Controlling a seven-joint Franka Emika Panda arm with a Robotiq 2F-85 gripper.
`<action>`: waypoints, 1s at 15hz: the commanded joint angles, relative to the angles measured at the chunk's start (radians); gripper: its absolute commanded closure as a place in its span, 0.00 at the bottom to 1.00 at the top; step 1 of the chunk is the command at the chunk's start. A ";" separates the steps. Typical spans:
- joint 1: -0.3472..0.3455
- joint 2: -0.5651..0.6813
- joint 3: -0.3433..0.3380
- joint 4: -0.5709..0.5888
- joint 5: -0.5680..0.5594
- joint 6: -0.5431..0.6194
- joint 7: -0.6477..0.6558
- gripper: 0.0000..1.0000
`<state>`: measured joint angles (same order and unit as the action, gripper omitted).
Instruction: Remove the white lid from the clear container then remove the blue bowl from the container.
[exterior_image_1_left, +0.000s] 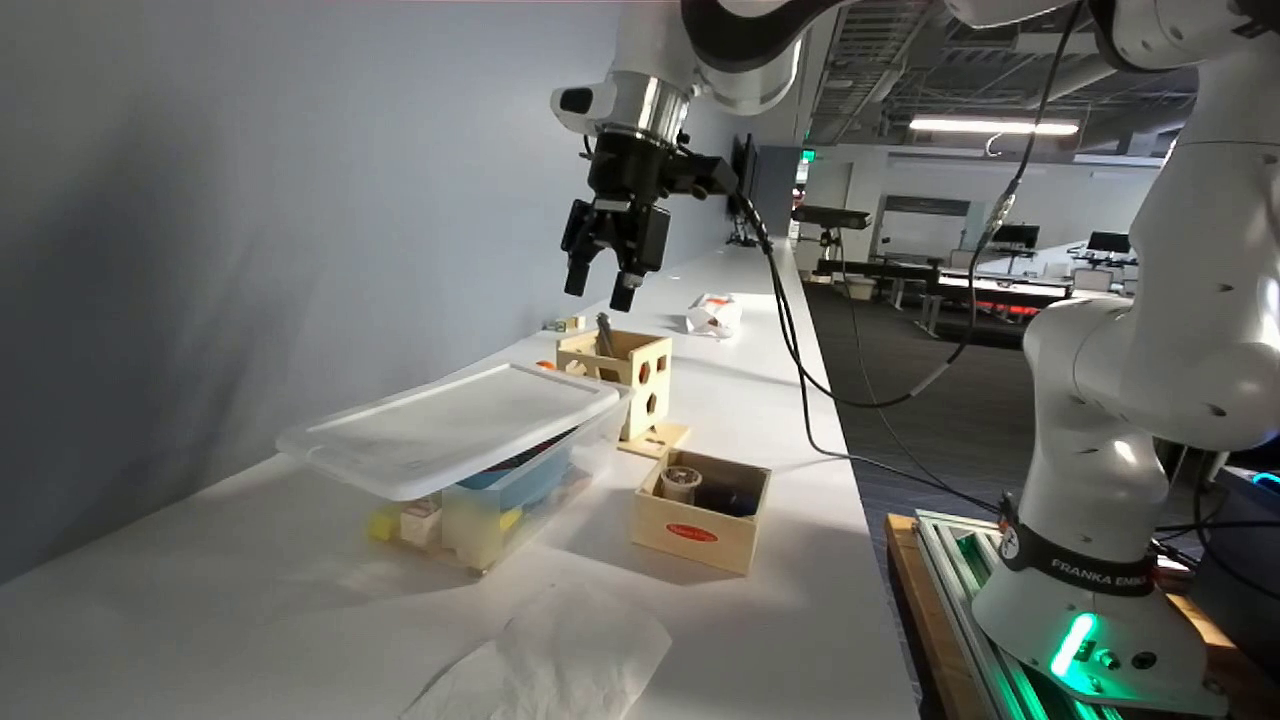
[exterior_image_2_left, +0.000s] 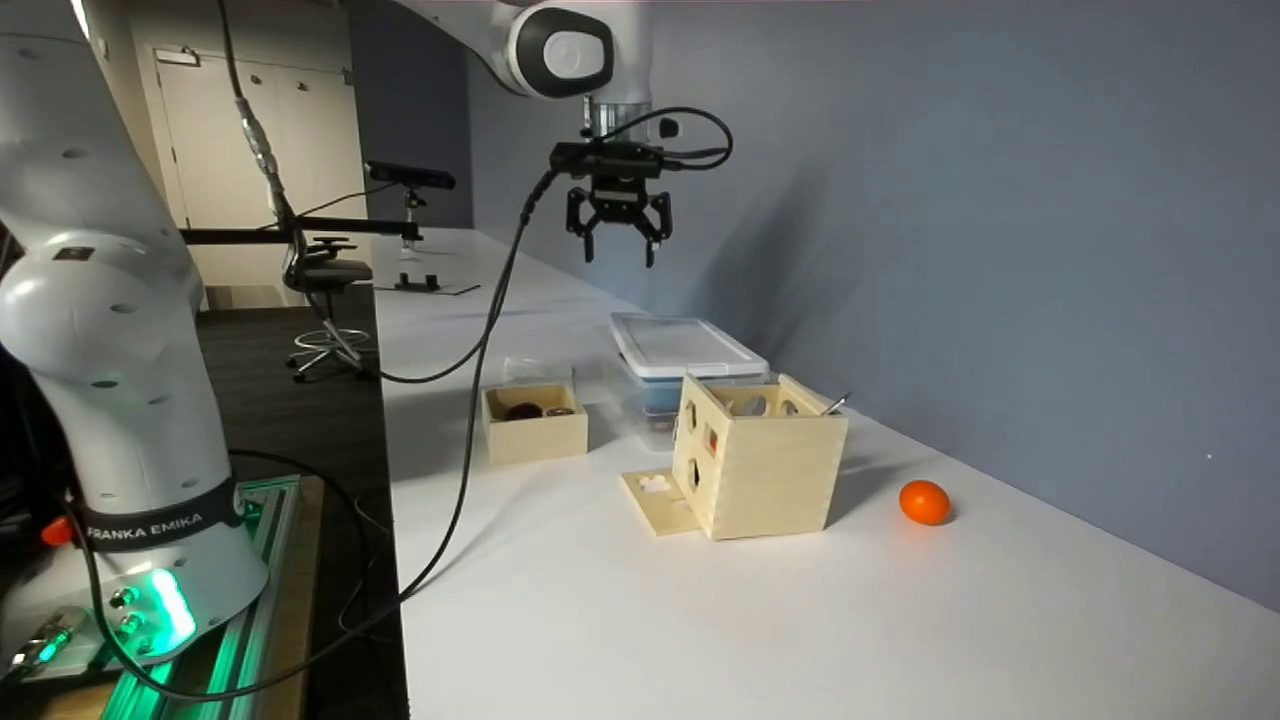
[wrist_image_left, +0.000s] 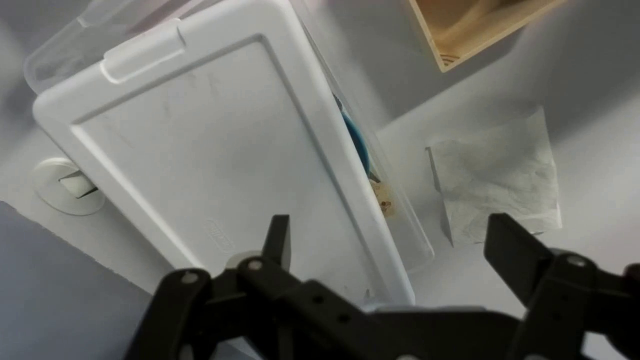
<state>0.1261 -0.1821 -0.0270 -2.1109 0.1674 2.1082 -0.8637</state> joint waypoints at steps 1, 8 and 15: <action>-0.011 0.004 0.010 0.002 0.002 -0.001 -0.006 0.00; 0.010 0.070 0.067 -0.074 -0.035 0.257 0.021 0.00; 0.003 0.157 0.112 -0.166 -0.086 0.486 0.027 0.00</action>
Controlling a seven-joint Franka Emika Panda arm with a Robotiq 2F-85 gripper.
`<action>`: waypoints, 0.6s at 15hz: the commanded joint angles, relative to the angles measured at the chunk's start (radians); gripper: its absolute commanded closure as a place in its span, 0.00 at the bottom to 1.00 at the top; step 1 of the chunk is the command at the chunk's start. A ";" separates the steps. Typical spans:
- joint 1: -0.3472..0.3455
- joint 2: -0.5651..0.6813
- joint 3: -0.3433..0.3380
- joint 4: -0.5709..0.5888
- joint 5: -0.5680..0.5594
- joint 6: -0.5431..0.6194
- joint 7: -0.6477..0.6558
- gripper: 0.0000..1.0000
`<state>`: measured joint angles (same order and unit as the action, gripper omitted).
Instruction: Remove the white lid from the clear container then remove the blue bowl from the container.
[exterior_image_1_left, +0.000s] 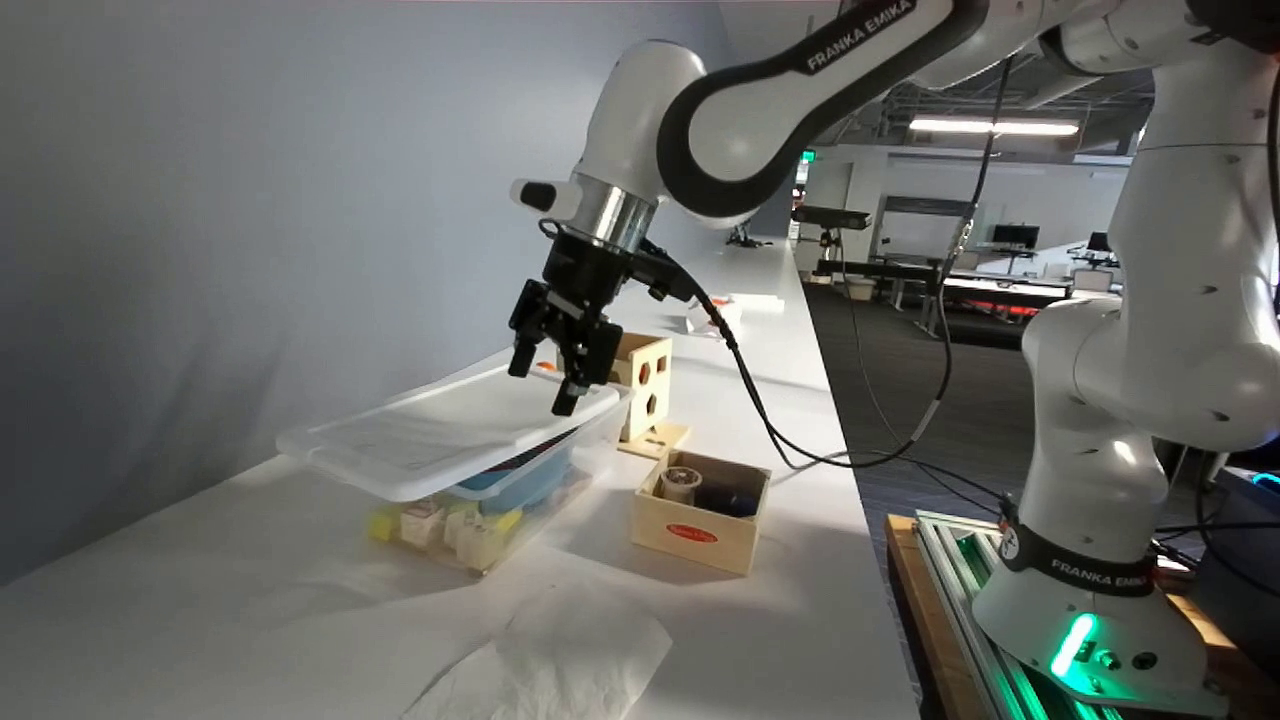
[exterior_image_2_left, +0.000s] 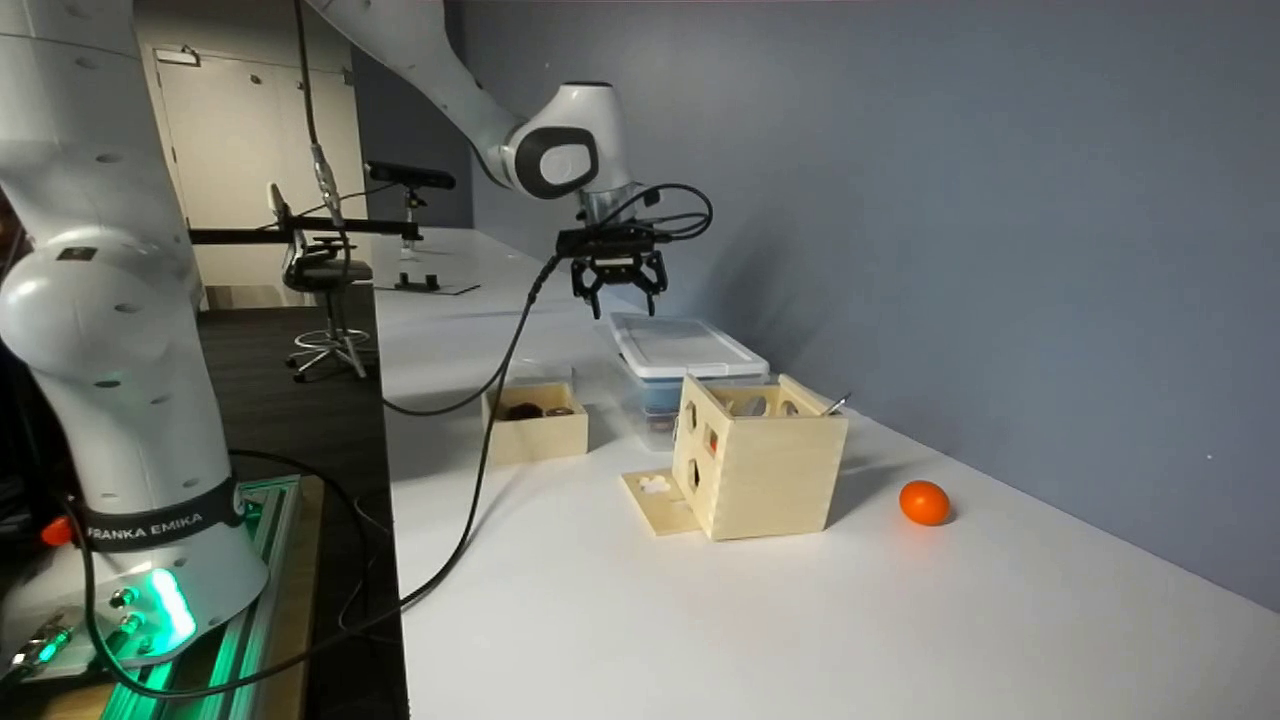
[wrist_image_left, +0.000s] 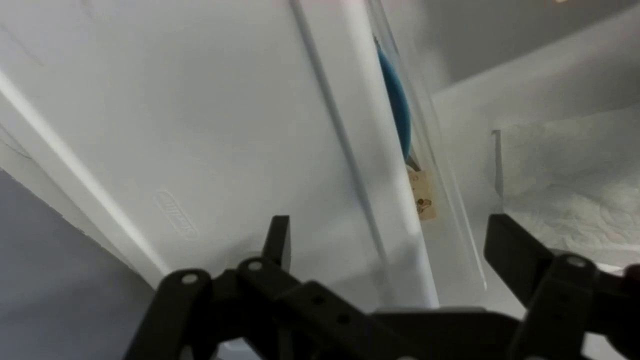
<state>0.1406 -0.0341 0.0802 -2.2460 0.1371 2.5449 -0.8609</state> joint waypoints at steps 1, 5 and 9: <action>-0.015 0.012 0.004 -0.042 -0.062 0.065 0.023 0.00; -0.019 0.035 0.009 -0.053 -0.143 0.146 0.078 0.00; -0.016 0.056 0.014 -0.037 -0.257 0.163 0.167 0.00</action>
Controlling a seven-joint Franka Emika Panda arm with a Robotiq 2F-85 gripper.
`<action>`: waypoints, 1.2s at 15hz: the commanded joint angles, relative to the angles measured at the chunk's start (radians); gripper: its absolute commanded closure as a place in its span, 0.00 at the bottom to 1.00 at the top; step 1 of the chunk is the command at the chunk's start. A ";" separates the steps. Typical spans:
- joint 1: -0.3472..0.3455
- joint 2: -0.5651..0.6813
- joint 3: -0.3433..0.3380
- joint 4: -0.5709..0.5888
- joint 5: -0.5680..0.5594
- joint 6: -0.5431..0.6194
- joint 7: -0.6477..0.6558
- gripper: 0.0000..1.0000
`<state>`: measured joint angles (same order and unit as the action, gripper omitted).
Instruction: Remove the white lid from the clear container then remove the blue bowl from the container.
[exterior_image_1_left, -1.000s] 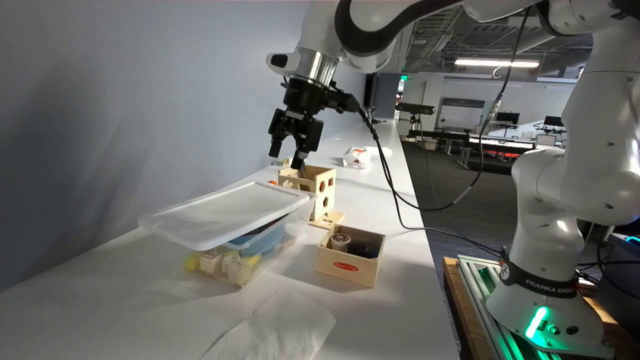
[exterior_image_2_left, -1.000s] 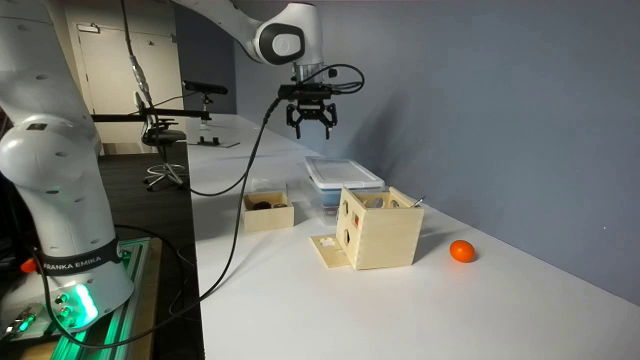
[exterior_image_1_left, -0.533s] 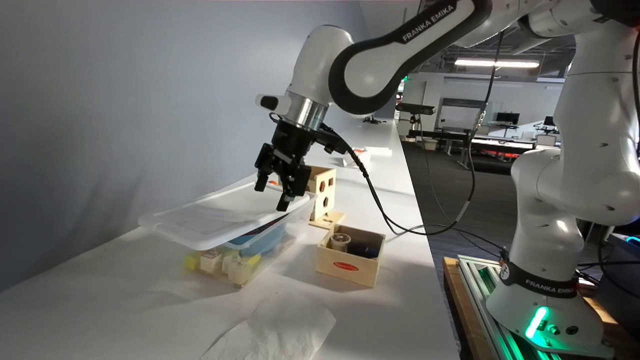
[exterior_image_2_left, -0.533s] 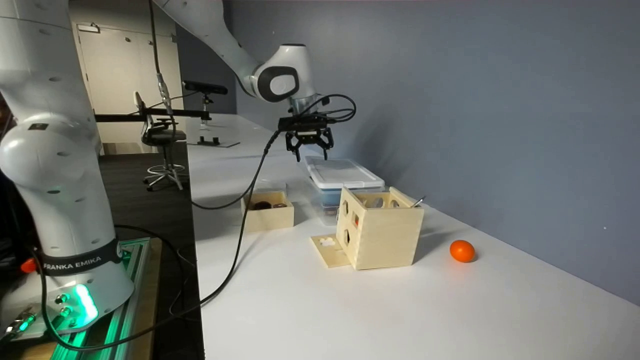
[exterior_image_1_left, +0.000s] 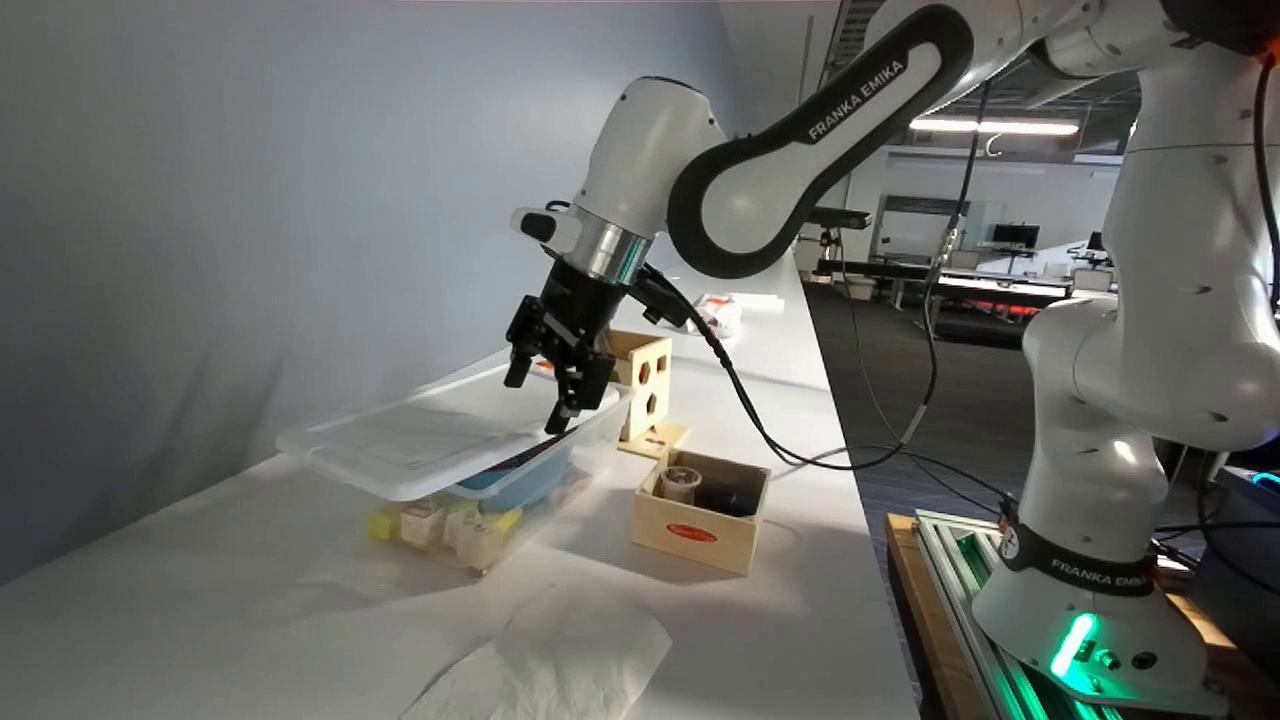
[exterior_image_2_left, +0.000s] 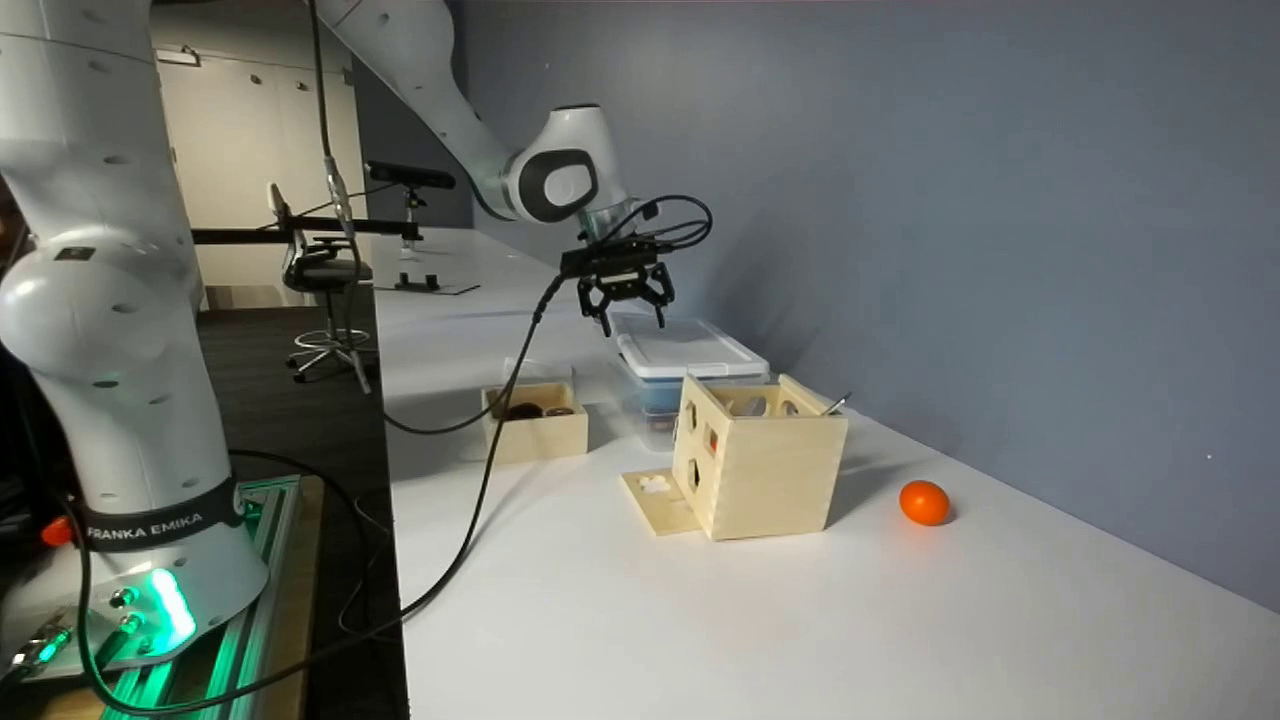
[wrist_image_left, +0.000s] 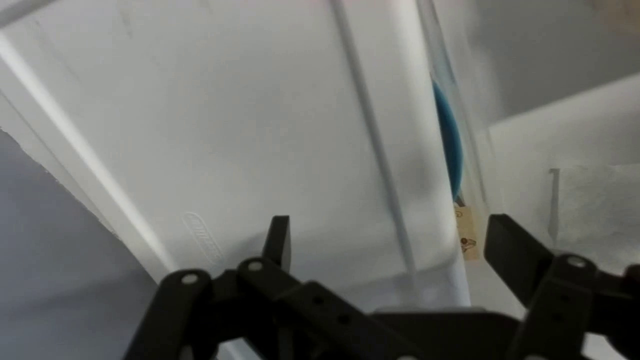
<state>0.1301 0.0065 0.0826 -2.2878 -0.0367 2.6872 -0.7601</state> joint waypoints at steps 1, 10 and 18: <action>-0.005 0.019 0.014 0.005 -0.101 0.011 0.070 0.00; -0.003 0.042 0.023 0.018 -0.207 0.021 0.149 0.00; -0.004 0.072 0.025 0.061 -0.214 0.016 0.165 0.00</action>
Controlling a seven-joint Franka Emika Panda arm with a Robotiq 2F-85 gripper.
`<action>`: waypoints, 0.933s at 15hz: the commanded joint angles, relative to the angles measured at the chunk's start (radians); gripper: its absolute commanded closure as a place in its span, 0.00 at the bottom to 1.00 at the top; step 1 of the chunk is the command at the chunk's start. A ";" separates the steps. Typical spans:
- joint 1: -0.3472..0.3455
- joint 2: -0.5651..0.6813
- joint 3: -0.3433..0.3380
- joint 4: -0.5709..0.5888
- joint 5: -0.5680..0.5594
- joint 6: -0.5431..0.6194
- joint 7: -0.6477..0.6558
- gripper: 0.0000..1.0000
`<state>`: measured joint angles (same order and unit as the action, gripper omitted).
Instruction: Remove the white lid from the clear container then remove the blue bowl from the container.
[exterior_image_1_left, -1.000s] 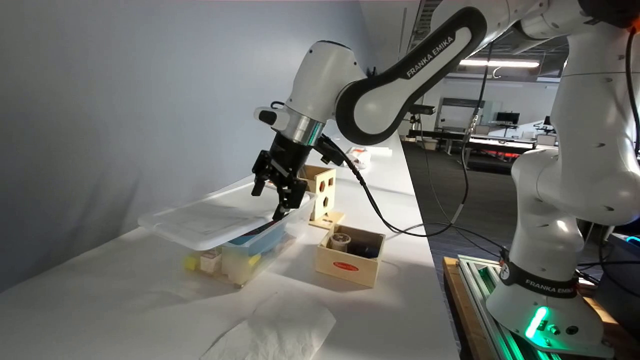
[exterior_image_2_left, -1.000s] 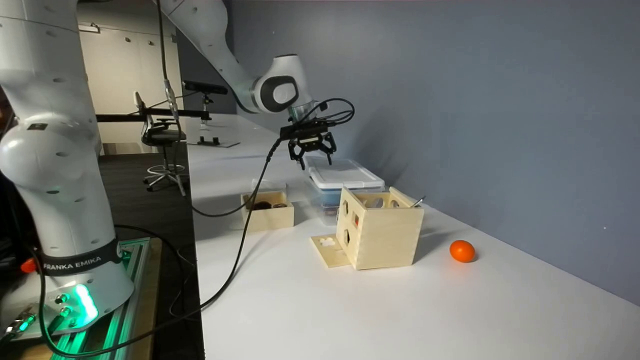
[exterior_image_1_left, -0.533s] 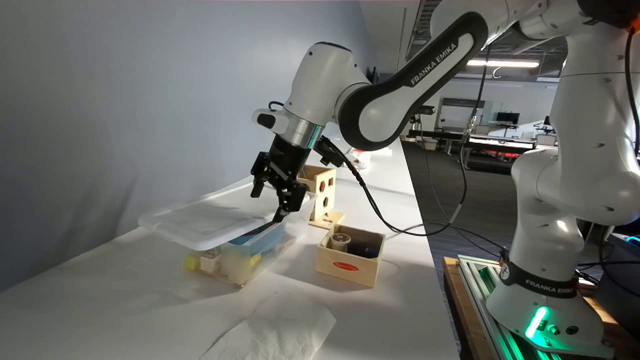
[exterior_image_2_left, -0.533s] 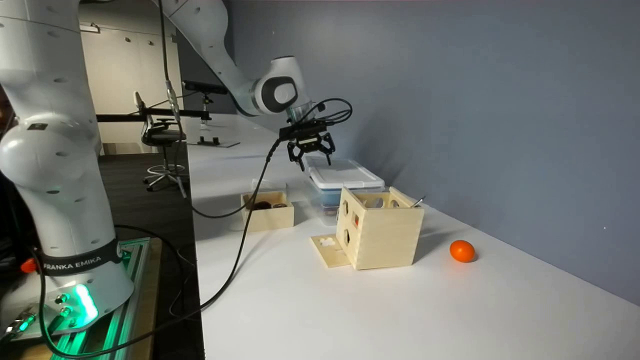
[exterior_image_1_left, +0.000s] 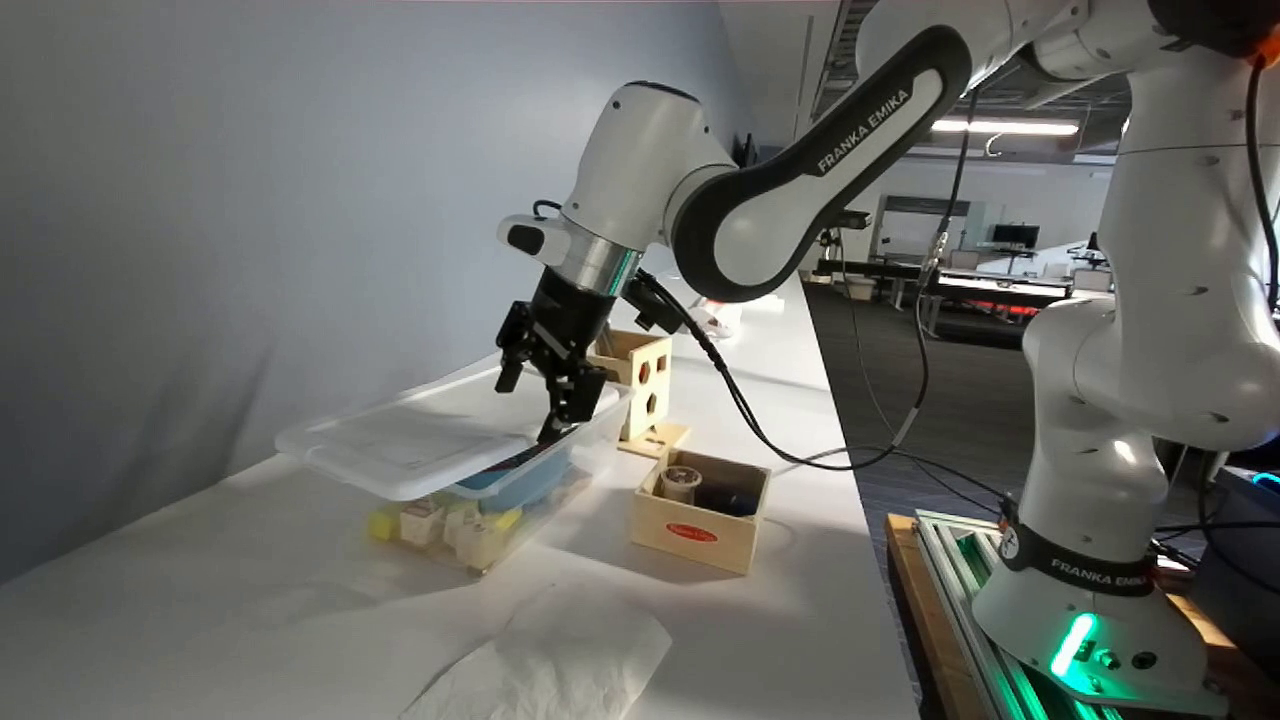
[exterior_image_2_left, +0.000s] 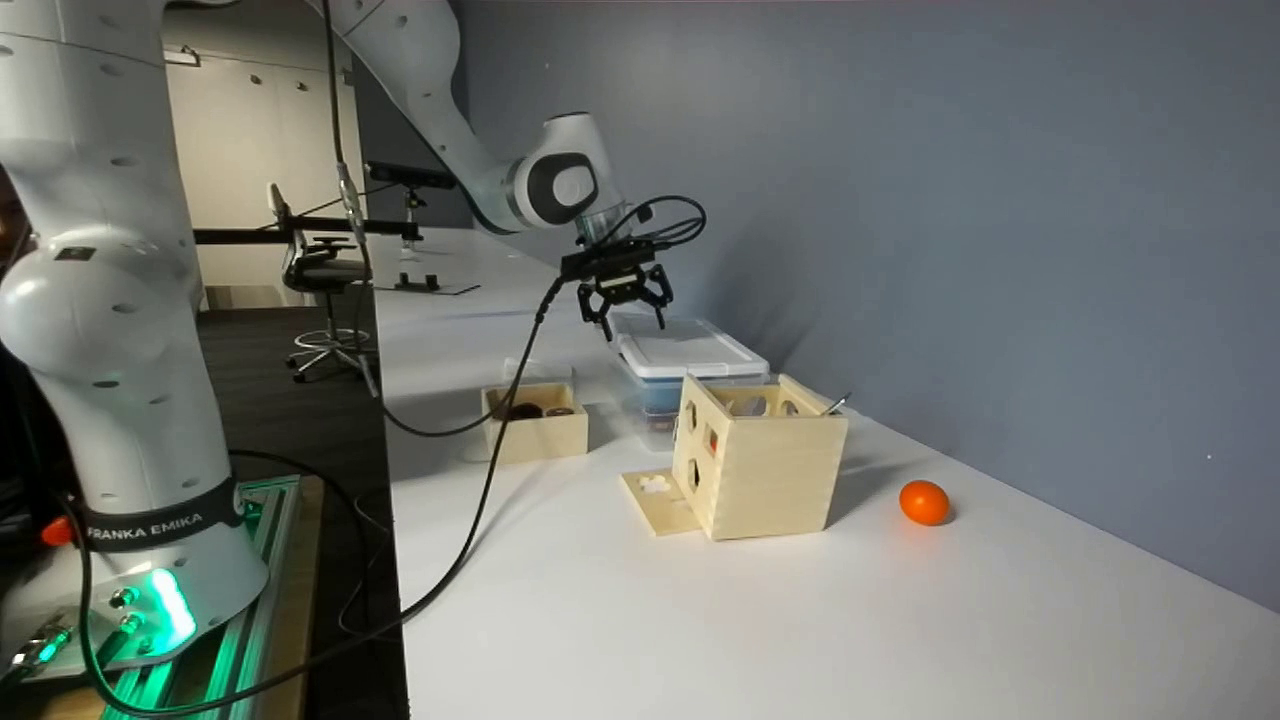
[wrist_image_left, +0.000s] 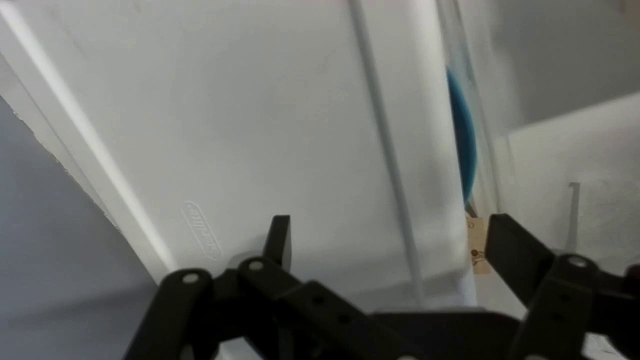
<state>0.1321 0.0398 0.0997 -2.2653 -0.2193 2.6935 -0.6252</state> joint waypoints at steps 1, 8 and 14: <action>-0.005 0.049 0.010 0.046 -0.031 0.003 0.027 0.00; -0.008 0.107 0.023 0.066 -0.020 -0.007 0.008 0.00; -0.003 0.039 -0.013 0.039 -0.117 0.095 0.205 0.50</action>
<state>0.1316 0.1215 0.1033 -2.2079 -0.2475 2.7320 -0.5457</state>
